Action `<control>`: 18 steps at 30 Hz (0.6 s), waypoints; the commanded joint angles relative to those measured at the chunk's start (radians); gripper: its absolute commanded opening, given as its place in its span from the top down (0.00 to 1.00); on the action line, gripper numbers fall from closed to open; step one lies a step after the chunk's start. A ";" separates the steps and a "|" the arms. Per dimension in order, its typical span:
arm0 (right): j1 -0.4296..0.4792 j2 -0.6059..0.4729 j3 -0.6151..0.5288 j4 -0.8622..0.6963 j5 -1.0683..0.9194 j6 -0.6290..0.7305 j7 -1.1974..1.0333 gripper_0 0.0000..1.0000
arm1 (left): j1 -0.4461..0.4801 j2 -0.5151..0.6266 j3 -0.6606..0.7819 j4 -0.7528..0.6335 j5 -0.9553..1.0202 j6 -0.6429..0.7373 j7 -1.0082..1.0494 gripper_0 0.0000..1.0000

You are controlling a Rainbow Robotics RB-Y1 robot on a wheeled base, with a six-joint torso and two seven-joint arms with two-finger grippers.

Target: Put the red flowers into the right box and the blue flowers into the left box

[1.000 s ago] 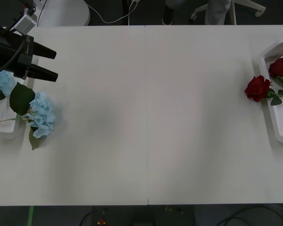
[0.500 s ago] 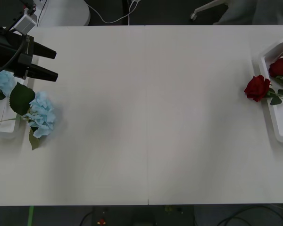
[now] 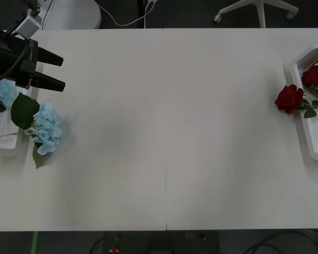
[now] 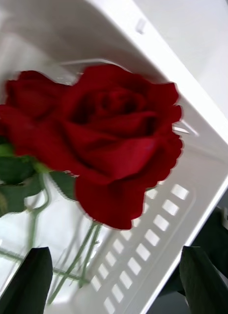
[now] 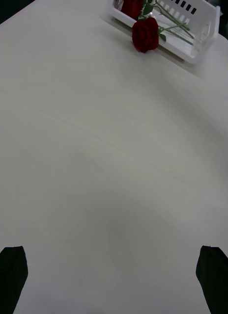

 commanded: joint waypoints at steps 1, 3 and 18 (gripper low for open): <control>0.003 -0.144 -0.059 -0.186 -0.190 0.188 0.105 0.23 | -0.052 0.008 0.004 -0.023 0.013 -0.010 -0.066 0.00; 0.007 -0.173 -0.073 -0.246 -0.274 0.267 0.146 0.20 | -0.052 0.008 0.004 -0.023 0.013 -0.010 -0.066 0.00; 0.345 -0.324 -0.169 -0.827 -0.996 0.409 0.442 0.15 | -0.052 0.008 0.004 -0.023 0.013 -0.010 -0.066 0.00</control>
